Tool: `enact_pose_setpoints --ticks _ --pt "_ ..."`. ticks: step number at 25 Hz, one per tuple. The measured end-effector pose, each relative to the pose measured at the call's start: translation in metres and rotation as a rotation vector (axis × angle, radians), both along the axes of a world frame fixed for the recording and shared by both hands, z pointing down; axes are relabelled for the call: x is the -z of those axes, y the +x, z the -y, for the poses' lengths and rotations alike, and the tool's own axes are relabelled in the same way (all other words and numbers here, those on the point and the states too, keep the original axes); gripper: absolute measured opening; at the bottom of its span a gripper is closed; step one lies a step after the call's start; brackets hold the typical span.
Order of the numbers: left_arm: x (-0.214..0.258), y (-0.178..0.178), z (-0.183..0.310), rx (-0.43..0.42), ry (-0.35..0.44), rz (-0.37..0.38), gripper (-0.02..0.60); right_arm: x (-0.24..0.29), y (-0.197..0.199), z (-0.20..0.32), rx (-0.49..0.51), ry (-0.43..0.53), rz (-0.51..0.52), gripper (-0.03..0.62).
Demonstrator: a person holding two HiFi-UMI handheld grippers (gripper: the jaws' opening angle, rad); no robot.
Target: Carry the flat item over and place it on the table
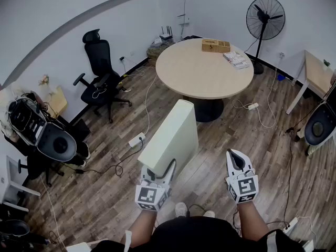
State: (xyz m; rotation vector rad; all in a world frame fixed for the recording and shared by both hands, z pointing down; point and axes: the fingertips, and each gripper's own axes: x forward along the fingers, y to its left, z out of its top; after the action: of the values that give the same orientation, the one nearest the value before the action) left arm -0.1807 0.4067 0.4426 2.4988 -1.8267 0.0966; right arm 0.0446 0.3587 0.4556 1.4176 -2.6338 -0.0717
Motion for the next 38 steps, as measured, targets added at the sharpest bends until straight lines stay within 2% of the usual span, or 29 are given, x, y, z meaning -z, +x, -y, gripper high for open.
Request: enact_pose_setpoints --ticks 7,12,15,20,29,38 --pt "-0.007 -0.011 0.015 -0.044 0.017 0.002 0.238 0.001 -0.018 0.018 -0.015 0.006 -0.01 -0.003" --pt "-0.004 -0.029 0.023 -0.074 0.036 0.005 0.241 0.004 -0.042 0.022 -0.005 0.032 0.042 -0.003" --pt "-0.005 -0.041 0.029 -0.085 0.044 -0.017 0.244 -0.002 -0.052 0.026 -0.026 0.019 0.055 -0.003" --pt "-0.011 -0.054 0.045 -0.099 0.026 -0.004 0.242 -0.013 -0.063 0.034 -0.051 -0.005 0.059 -0.002" --pt "-0.022 -0.042 0.102 -0.107 0.016 -0.02 0.244 -0.034 -0.047 0.084 -0.06 -0.06 0.05 -0.002" --pt "-0.024 -0.01 0.192 -0.089 -0.018 -0.012 0.244 -0.037 0.002 0.188 -0.082 -0.103 0.047 -0.002"
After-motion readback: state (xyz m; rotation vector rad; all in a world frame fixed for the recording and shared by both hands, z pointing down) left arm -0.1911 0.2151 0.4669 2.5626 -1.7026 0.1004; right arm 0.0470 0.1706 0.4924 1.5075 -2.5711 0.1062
